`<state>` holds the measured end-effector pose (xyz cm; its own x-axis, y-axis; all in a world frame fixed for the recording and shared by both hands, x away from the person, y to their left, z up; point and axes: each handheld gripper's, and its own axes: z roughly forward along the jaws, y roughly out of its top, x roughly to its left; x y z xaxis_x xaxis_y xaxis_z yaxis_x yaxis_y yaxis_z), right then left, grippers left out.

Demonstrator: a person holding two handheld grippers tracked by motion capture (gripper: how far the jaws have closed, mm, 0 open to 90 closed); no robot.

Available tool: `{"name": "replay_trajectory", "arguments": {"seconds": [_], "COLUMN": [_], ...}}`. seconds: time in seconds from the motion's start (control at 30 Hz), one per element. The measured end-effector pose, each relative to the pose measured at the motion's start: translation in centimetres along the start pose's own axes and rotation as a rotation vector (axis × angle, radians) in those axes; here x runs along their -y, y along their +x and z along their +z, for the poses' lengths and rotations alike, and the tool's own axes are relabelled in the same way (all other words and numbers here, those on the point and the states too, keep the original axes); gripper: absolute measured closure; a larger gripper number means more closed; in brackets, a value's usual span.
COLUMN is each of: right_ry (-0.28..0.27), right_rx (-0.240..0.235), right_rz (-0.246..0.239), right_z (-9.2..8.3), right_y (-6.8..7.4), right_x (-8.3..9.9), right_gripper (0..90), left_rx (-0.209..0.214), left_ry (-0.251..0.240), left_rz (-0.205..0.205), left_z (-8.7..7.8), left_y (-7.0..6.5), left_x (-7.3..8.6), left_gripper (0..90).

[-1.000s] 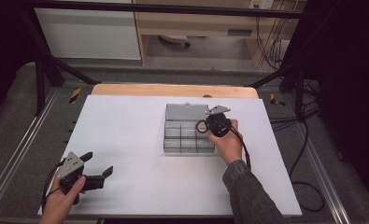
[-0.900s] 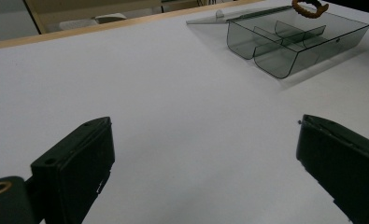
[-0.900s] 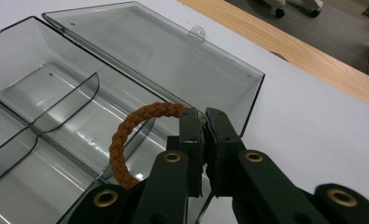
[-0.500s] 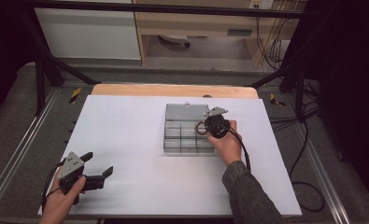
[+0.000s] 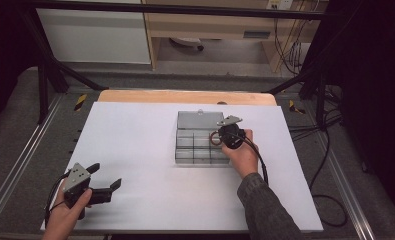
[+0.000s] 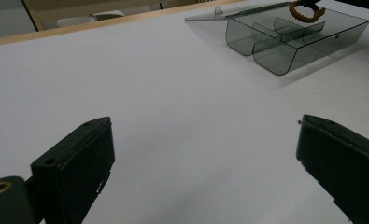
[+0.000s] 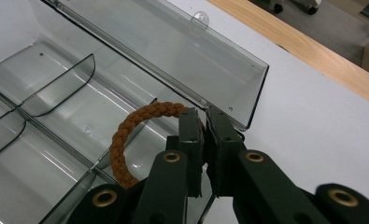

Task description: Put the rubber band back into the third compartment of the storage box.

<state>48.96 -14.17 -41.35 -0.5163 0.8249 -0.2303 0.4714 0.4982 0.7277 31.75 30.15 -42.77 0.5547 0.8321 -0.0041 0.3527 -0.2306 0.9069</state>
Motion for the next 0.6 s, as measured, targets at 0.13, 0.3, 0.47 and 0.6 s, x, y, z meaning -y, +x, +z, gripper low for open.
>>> {"name": "replay_trajectory", "arguments": {"seconds": [0.13, 0.3, 0.47, 0.6], "right_ry": [0.001, -0.006, -0.014, -0.02], "right_rx": [0.006, -0.005, -0.005, -0.008], "right_rz": [0.007, 0.022, 0.031, 0.035], "right_z": [0.01, -0.1, -0.27, -0.38], "right_y": [-0.1, -0.15, -0.27, -0.21], "right_x": [0.02, -0.04, -0.06, -0.11], "right_gripper": [85.3, 80.5, 80.4, 80.4], "left_rx": [0.0, 0.0, -0.001, 0.001], "left_ry": [0.0, -0.001, -0.001, -0.001], "left_rz": [0.0, -0.002, -0.001, -0.004], "left_z": [-0.01, 0.02, -0.02, 0.02], "left_y": [0.0, 0.0, 0.01, 0.01], "left_x": [0.0, 0.0, 0.0, 0.03], "left_gripper": [4.0, 4.0, 4.0, 4.0]}}
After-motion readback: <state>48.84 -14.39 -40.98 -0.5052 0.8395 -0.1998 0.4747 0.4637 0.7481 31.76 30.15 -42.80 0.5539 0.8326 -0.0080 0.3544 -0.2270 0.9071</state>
